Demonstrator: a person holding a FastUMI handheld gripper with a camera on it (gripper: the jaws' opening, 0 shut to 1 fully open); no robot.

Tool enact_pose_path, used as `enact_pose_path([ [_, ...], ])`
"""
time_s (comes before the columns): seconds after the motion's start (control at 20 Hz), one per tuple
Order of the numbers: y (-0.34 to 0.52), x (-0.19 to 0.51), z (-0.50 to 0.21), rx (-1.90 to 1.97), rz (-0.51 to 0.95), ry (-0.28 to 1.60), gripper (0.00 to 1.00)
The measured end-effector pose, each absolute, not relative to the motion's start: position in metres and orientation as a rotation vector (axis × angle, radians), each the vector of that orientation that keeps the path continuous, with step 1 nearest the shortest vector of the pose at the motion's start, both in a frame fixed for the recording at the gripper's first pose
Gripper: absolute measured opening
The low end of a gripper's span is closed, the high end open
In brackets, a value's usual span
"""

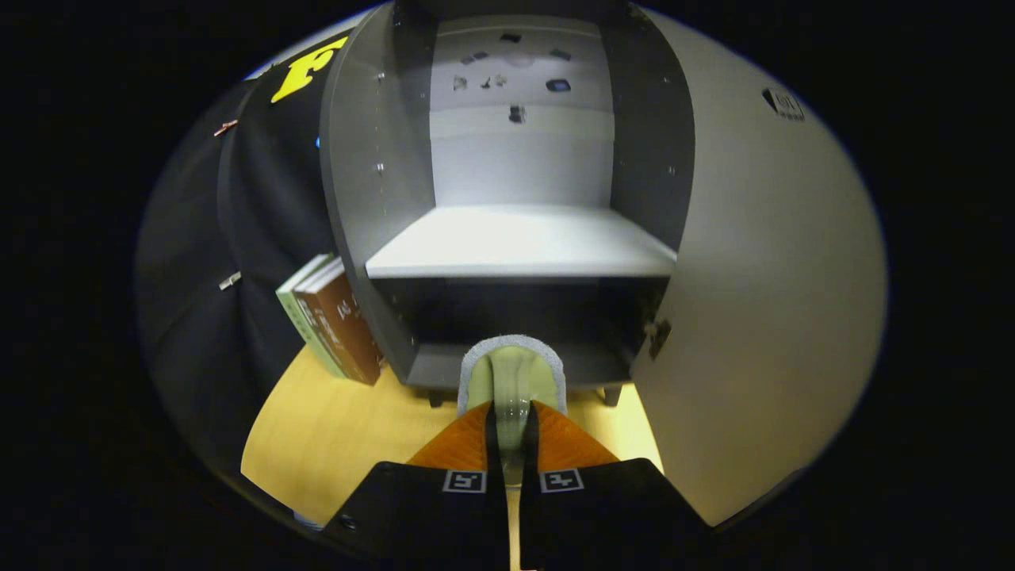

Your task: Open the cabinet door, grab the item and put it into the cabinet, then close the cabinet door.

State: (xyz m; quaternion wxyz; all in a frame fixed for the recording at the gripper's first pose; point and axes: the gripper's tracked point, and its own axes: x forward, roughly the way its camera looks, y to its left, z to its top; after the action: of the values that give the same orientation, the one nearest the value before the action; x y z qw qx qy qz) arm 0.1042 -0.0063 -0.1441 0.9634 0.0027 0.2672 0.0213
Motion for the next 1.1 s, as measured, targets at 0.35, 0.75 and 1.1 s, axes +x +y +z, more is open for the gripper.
enact_pose_path([
  [0.35, 0.002, 0.178, -0.068, 0.0, 0.044, 0.39, 0.1],
  [0.75, 0.001, 0.269, -0.039, -0.046, 0.006, 0.377, 0.09],
  [1.1, -0.007, 0.334, -0.07, -0.062, -0.013, 0.442, 0.12],
])
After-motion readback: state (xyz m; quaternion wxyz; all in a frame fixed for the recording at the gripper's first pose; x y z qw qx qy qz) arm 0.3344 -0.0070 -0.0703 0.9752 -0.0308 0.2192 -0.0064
